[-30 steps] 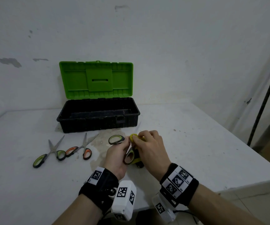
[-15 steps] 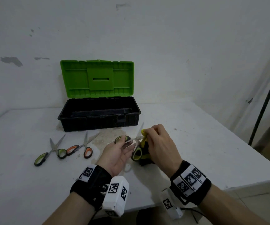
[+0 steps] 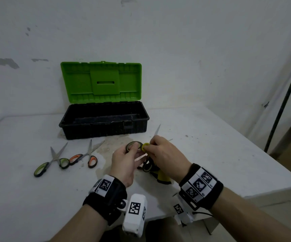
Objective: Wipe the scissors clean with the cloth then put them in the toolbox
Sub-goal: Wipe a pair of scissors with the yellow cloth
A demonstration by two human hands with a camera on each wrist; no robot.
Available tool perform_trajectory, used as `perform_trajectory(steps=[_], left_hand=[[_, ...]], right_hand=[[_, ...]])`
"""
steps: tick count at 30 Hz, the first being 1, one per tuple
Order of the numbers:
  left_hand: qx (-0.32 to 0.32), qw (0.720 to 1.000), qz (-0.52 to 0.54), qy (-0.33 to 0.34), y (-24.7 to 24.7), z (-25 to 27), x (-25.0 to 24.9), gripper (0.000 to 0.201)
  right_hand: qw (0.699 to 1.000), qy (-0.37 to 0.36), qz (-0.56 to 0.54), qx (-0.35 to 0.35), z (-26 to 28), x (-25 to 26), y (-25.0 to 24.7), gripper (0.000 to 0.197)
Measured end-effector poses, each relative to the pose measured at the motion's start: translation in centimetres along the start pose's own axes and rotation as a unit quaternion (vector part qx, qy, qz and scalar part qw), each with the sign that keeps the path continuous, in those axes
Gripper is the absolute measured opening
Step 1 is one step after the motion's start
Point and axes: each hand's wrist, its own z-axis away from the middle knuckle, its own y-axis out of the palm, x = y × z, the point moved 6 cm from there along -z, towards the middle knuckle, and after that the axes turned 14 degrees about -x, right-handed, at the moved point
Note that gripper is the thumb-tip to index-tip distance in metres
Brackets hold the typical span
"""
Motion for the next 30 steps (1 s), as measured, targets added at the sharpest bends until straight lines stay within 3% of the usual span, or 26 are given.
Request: perform_trajectory(steps=[6, 10, 15, 21, 30], left_hand=[[-0.027, 1.0, 0.005, -0.009, -0.4, -0.3, 0.4, 0.018], [-0.02, 1.0, 0.003, -0.015, -0.2, -0.2, 0.9, 0.019], [-0.037, 0.999, 0.006, 0.003, -1.0, -0.6, 0.4, 0.02], [-0.006, 1.0, -0.007, -0.002, -0.2, -0.4, 0.7, 0.021], [-0.024, 1.0, -0.002, 0.0, -0.8, -0.5, 0.8, 0.019]], right_hand=[[0.999, 0.03, 0.015, -0.009, -0.3, -0.7, -0.8, 0.014], [1.0, 0.005, 0.019, 0.019, -0.2, 0.5, 0.0, 0.011], [0.997, 0.067, 0.02, 0.041, -0.7, -1.2, -0.5, 0.02], [0.999, -0.017, 0.005, 0.044, -0.7, 1.5, -0.6, 0.014], [0.998, 0.032, 0.032, 0.048, -0.5, -0.5, -0.7, 0.018]])
